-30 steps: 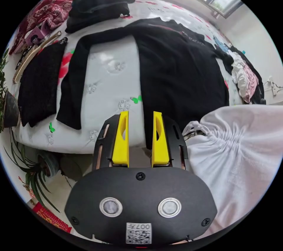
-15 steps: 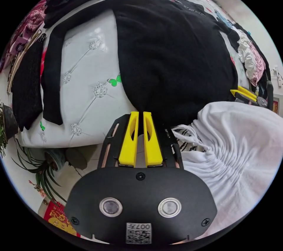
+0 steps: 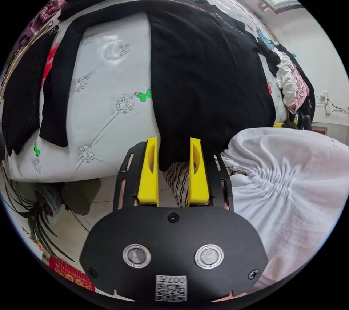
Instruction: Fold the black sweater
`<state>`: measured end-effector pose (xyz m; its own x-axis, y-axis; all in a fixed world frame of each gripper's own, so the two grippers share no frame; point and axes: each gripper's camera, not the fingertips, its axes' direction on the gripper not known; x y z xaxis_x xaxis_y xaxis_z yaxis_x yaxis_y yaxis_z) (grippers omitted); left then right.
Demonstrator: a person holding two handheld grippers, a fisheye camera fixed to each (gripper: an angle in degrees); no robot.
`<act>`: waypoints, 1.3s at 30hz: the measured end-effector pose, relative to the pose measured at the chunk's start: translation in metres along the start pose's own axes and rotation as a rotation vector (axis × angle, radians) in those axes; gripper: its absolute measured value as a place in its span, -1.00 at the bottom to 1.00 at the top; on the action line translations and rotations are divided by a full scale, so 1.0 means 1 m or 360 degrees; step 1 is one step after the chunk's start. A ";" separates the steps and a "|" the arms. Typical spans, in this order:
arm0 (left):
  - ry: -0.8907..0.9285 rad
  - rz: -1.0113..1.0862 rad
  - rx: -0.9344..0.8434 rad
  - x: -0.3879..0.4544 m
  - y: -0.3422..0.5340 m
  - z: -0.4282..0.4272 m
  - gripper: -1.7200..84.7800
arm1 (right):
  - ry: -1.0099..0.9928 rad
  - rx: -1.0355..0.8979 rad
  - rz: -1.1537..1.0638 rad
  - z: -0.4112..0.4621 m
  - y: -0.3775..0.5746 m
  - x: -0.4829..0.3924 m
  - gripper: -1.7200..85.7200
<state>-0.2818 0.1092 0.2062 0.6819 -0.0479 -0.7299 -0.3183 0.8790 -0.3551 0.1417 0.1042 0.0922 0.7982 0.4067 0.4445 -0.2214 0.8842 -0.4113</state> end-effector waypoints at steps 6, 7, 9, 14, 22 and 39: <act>-0.0250 0.0249 -0.0153 0.015 -0.011 -0.009 -0.91 | 0.0278 -0.0300 -0.0144 0.003 -0.007 -0.012 -0.86; -0.0183 0.0200 -0.0193 0.007 -0.016 -0.013 -0.93 | 0.0230 -0.0334 -0.0158 0.003 -0.008 -0.011 -0.89; -0.0027 0.0124 -0.0169 -0.010 -0.026 -0.026 -0.94 | 0.0029 -0.0317 -0.0206 -0.017 -0.016 -0.010 -0.94; 0.0684 -0.0167 0.0381 -0.074 -0.115 -0.135 -0.97 | -0.0547 0.0099 -0.0218 -0.115 -0.092 -0.021 -0.96; 0.0601 0.0414 0.1315 0.007 -0.158 -0.443 -0.97 | -0.0438 0.1135 -0.1134 -0.377 -0.093 -0.234 -0.97; 0.0322 -0.0087 0.0120 -0.038 0.005 -0.117 -0.96 | 0.0147 -0.0026 -0.0523 -0.063 0.044 -0.035 -0.97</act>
<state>-0.3864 0.0602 0.1639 0.5483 -0.1841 -0.8158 -0.2289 0.9052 -0.3581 0.1391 0.1144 0.0084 0.8728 0.0775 0.4819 0.0645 0.9603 -0.2712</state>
